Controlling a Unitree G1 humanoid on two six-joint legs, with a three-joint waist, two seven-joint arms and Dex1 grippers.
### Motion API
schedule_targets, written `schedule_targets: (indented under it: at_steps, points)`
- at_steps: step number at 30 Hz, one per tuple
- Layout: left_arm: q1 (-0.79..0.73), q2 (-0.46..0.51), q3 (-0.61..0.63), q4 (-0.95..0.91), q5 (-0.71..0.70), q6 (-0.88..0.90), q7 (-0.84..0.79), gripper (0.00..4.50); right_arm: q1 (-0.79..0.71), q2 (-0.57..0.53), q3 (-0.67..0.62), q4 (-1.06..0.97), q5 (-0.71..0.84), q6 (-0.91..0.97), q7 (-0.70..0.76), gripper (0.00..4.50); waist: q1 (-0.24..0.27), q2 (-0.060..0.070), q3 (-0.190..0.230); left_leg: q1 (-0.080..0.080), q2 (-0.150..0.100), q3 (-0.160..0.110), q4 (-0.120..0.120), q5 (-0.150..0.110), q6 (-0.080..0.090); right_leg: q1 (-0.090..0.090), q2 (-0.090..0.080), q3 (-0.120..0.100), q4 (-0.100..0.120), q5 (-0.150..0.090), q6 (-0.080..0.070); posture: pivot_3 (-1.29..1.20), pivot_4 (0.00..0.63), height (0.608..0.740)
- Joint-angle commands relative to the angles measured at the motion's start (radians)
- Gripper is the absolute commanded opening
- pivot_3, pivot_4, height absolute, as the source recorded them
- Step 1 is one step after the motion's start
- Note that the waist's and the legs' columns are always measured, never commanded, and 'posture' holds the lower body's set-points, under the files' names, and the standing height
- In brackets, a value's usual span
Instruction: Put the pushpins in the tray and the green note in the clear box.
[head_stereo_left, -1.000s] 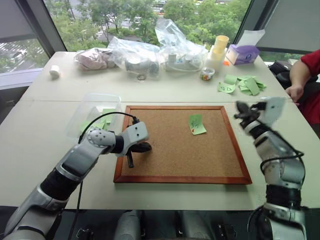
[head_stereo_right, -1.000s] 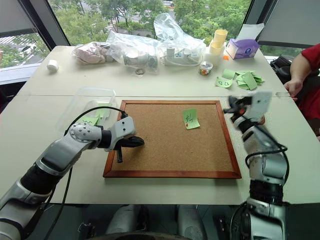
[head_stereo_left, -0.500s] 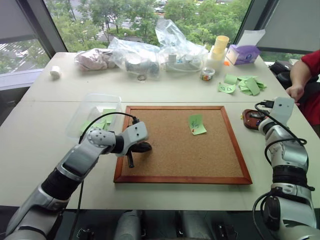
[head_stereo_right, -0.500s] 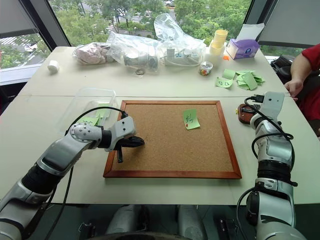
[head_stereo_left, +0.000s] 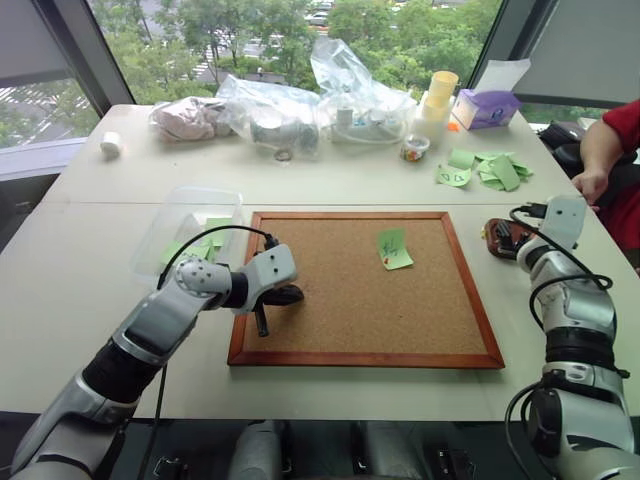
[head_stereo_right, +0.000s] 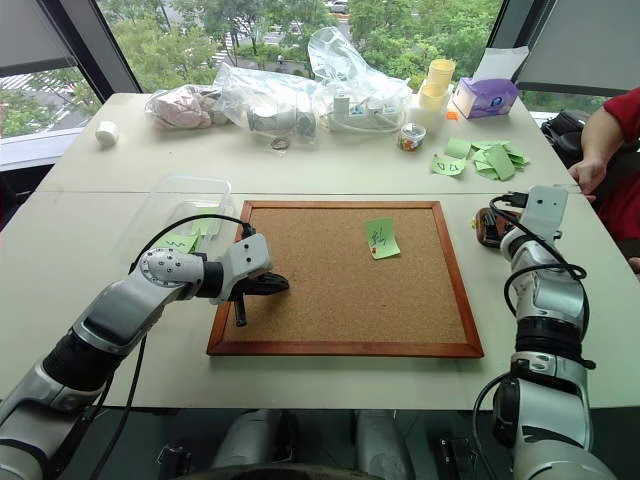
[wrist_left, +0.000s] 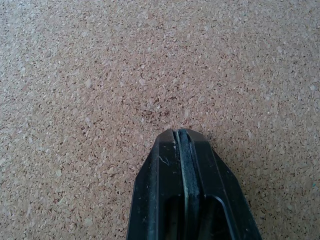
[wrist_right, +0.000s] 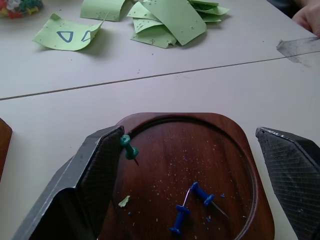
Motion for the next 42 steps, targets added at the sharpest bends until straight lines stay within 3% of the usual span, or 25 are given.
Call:
schedule_targets:
  at_steps: [1, 5, 9, 16, 20, 23, 42]
  points:
    - [0.027, 0.009, -0.025, 0.021, 0.024, 0.024, 0.000, 0.00, -0.018, -0.017, -0.036, -0.039, 0.019, -0.015, -0.005, 4.43, 0.000, 0.000, 0.000, 0.000, 0.000, 0.000, 0.000, 0.000, 0.000, 0.000, 0.000, 0.000, 0.000, 0.000, 0.000, 0.00, 0.150, 0.735]
    - [0.029, 0.009, -0.026, 0.021, 0.025, 0.024, 0.001, 0.00, -0.060, 0.035, -0.192, -0.067, 0.179, 0.076, -0.063, 4.43, 0.000, 0.000, 0.000, 0.000, 0.000, 0.000, 0.000, 0.000, 0.000, 0.000, 0.000, 0.000, 0.000, 0.000, 0.000, 0.00, 0.150, 0.735]
    - [0.033, 0.010, -0.027, 0.017, 0.025, 0.024, 0.002, 0.00, -0.058, 0.035, -0.225, -0.084, 0.227, 0.114, -0.070, 4.43, 0.000, 0.000, 0.000, 0.000, 0.001, 0.000, 0.000, 0.000, 0.000, 0.000, 0.000, 0.000, 0.000, 0.000, 0.000, 0.00, 0.150, 0.735]
    - [0.034, 0.008, -0.030, 0.018, 0.027, 0.022, 0.005, 0.00, -0.030, 0.025, -0.223, -0.137, 0.263, 0.142, -0.037, 4.43, 0.000, 0.000, 0.000, 0.001, 0.000, 0.000, -0.001, 0.000, 0.000, 0.000, 0.000, 0.001, 0.000, 0.000, 0.000, 0.00, 0.150, 0.735]
    - [0.036, 0.008, -0.030, 0.015, 0.026, 0.024, 0.005, 0.00, 0.072, -0.027, -0.069, -0.220, 0.144, 0.118, 0.033, 4.43, 0.001, 0.000, 0.000, 0.001, 0.000, 0.000, -0.001, 0.000, 0.000, 0.000, 0.000, 0.001, 0.000, 0.000, 0.000, 0.00, 0.150, 0.735]
    - [0.035, 0.009, -0.034, 0.018, 0.029, 0.020, 0.003, 0.00, 0.120, -0.017, -0.039, -0.250, 0.141, 0.132, 0.058, 4.43, 0.000, 0.000, 0.000, 0.001, 0.000, 0.000, -0.001, 0.000, 0.000, 0.000, 0.000, 0.001, 0.000, 0.000, 0.000, 0.00, 0.150, 0.735]
    - [0.037, 0.006, -0.036, 0.014, 0.032, 0.022, 0.005, 0.00, 0.094, 0.002, -0.035, -0.222, 0.177, 0.169, 0.115, 4.43, 0.001, 0.000, 0.000, 0.002, 0.000, 0.001, -0.001, 0.000, 0.001, 0.000, 0.000, 0.002, 0.000, 0.000, 0.000, 0.00, 0.150, 0.735]
